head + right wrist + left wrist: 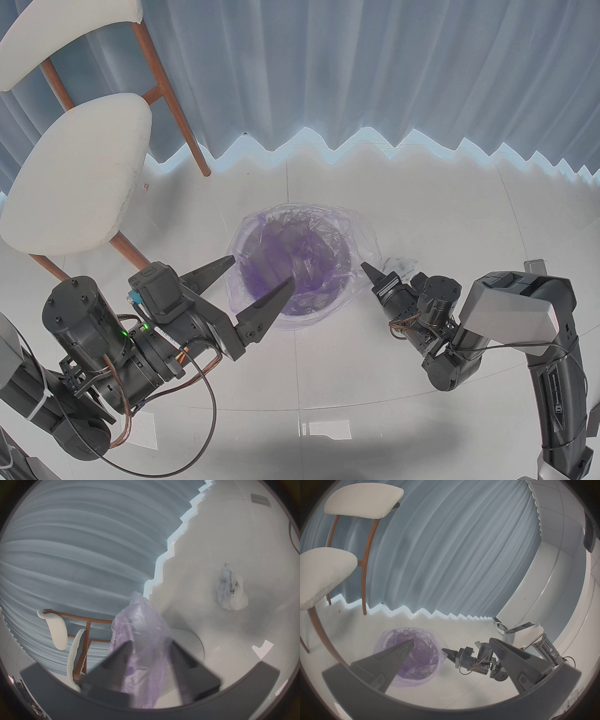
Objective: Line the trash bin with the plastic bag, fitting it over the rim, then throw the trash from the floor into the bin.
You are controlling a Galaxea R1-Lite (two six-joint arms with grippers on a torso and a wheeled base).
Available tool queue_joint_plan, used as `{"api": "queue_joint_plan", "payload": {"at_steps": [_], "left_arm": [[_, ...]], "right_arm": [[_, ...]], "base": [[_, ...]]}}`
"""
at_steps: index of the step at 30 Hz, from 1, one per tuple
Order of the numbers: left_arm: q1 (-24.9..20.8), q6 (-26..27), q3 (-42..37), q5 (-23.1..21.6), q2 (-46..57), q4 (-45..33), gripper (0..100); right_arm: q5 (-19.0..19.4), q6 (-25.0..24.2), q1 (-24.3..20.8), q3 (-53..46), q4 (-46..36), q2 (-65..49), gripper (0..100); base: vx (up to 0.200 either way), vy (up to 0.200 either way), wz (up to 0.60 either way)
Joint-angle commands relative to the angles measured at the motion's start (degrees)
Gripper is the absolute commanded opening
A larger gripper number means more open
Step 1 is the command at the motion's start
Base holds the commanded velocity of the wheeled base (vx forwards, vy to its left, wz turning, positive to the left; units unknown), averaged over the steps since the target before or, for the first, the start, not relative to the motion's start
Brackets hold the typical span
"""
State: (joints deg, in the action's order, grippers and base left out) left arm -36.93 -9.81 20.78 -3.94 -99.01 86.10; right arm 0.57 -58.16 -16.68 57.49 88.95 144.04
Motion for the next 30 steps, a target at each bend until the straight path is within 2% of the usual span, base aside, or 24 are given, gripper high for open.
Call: {"api": "queue_joint_plan", "payload": {"at_steps": [1,4,9,16,30], "left_arm": [[0.01,0.06,-0.04,0.07,-0.3,0.03,100],[0.01,0.06,-0.04,0.07,-0.57,0.03,100],[0.01,0.06,-0.31,0.07,-0.74,0.03,100],[0.01,0.15,-0.48,0.07,-1.45,0.03,100],[0.01,0.32,-0.92,0.16,-2.41,0.03,100]], "right_arm": [[-0.22,0.86,-0.02,-0.19,1.05,3.08,0],[-1.45,3.05,0.5,0.43,1.05,4.75,0],[-1.45,6.31,0.77,0.78,1.05,6.16,0],[-2.42,13.42,1.65,3.59,1.05,10.91,0],[-3.12,16.15,1.56,6.76,1.05,15.13,0]], "base": [[0.0,0.0,0.0],[0.0,0.0,0.0],[0.0,0.0,0.0],[0.0,0.0,0.0],[0.0,0.0,0.0]]}}
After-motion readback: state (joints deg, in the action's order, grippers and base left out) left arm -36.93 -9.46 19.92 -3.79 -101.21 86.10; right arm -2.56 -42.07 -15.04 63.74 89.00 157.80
